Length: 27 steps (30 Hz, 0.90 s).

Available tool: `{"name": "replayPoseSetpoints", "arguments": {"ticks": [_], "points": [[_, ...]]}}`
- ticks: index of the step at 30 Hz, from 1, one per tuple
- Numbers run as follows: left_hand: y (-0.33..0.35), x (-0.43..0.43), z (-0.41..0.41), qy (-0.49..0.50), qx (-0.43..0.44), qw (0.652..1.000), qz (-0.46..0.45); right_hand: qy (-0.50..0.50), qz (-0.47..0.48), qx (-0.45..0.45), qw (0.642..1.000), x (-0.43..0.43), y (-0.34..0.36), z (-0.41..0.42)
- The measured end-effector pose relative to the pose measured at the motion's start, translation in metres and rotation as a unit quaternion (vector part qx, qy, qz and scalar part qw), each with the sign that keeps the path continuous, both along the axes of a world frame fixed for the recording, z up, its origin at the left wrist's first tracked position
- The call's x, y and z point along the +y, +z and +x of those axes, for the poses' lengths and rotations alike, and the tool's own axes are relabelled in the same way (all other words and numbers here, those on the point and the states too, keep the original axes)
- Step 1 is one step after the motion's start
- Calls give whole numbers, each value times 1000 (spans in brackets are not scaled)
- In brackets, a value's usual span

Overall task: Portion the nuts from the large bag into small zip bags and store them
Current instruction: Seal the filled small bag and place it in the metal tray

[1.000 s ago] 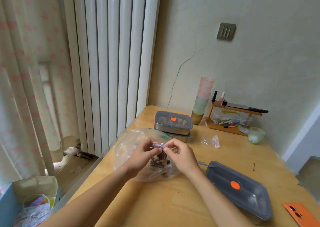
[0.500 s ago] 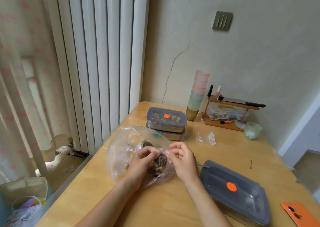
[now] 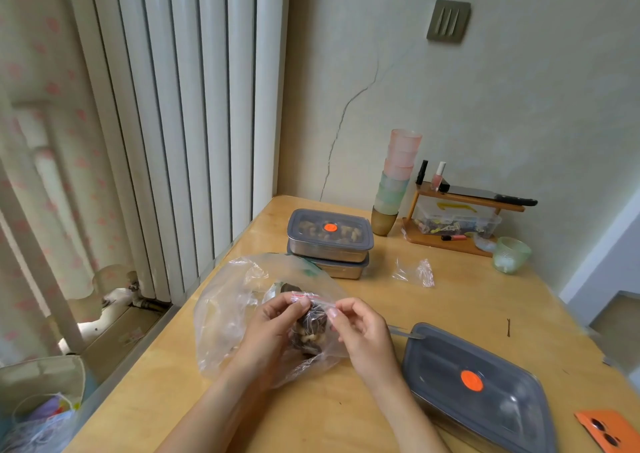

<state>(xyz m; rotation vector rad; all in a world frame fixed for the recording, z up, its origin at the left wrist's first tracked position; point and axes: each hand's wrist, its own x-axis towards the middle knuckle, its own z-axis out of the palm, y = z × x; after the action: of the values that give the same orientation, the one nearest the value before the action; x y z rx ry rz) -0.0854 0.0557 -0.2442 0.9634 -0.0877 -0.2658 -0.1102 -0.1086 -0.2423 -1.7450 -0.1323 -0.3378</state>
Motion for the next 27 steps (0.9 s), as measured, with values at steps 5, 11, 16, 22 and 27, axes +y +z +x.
{"name": "replayPoseSetpoints", "arguments": {"ticks": [5, 11, 16, 22, 27], "points": [[1, 1, 1, 5, -26, 999, 22, -4, 44, -12, 999, 3, 0, 4], [4, 3, 2, -30, -78, 990, 117, -11, 48, 11, 999, 1, -4, 6], [5, 6, 4, -53, -33, 990, 127, -21, 21, 1, 1000, 6, -8, 7], [6, 3, 1, -39, -13, 991, 124, -36, 21, 2, 999, 10, -12, 5], [4, -2, -1, -33, -5, 995, 92, -34, 60, 15, 997, 12, -11, 3]]}}
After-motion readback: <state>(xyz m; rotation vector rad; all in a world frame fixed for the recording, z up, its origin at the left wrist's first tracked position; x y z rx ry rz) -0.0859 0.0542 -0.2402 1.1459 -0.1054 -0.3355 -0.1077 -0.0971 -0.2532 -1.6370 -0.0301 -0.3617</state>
